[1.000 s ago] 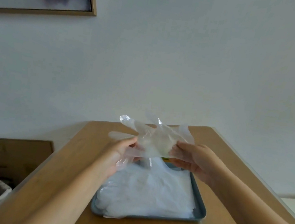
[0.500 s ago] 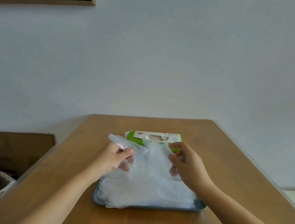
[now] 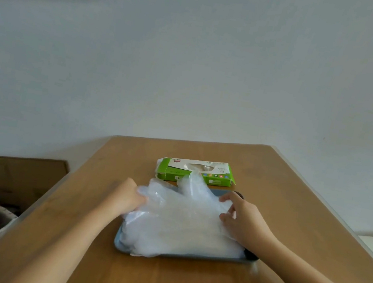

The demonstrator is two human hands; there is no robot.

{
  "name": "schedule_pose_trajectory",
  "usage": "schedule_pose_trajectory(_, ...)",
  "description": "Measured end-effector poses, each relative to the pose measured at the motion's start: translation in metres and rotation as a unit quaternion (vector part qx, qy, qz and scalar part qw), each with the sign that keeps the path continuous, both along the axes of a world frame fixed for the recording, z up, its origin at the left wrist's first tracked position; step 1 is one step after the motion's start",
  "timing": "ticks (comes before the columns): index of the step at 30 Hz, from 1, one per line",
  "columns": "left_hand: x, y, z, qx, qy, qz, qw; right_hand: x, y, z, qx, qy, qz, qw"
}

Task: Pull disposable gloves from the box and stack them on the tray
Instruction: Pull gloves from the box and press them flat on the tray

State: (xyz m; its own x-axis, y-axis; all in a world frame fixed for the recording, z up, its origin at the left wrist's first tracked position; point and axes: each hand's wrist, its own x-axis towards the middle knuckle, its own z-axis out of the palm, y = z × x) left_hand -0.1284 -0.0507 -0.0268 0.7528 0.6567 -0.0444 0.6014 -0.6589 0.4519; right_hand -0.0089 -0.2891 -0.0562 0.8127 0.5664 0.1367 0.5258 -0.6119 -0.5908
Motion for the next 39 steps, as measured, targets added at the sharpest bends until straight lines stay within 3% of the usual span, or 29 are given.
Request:
schedule_pose_trajectory(2,-0.005,0.005,0.014,0.093,-0.023,0.048,0.994,-0.002,0.000,-0.001,-0.004,-0.010,-0.003,1.000)
schedule_pose_trajectory(4,-0.004,0.001,0.025,0.131,-0.126,0.050,0.982,-0.004,0.000,-0.002,0.006,-0.012,-0.007,1.000)
schedule_pose_trajectory(6,0.003,-0.021,0.032,0.118,-0.223,-0.023,0.967,-0.006,0.000,-0.003,0.014,-0.020,-0.008,1.000)
schedule_pose_trajectory(8,0.015,-0.049,0.032,0.078,-0.236,-0.104,0.963,-0.008,-0.001,-0.003,0.015,-0.032,-0.013,0.999)
schedule_pose_trajectory(12,0.027,-0.096,0.002,0.056,-0.131,-0.228,0.963,-0.013,0.000,-0.004,-0.006,-0.058,-0.011,0.998)
schedule_pose_trajectory(17,0.021,-0.099,-0.024,0.030,-0.054,-0.252,0.966,-0.013,0.000,-0.005,-0.032,-0.068,-0.013,0.997)
schedule_pose_trajectory(22,0.015,-0.094,-0.033,0.012,-0.067,-0.261,0.963,0.008,0.010,0.007,0.095,0.052,-0.017,0.994)
schedule_pose_trajectory(25,0.015,-0.089,-0.038,0.040,0.025,-0.255,0.966,0.022,0.009,0.005,0.108,0.033,-0.037,0.993)
schedule_pose_trajectory(29,0.018,-0.082,-0.043,0.066,0.131,-0.250,0.957,0.024,-0.001,0.007,0.026,-0.085,-0.062,0.994)
schedule_pose_trajectory(32,0.021,-0.082,-0.044,0.067,0.148,-0.250,0.955,0.005,0.000,0.015,0.014,-0.192,0.046,0.980)
schedule_pose_trajectory(35,0.021,-0.084,-0.045,0.079,0.153,-0.245,0.954,-0.016,0.003,0.014,-0.086,-0.142,0.205,0.965)
schedule_pose_trajectory(39,0.013,-0.077,-0.039,0.078,0.158,-0.269,0.947,-0.009,-0.003,0.004,-0.237,-0.053,0.272,0.931)
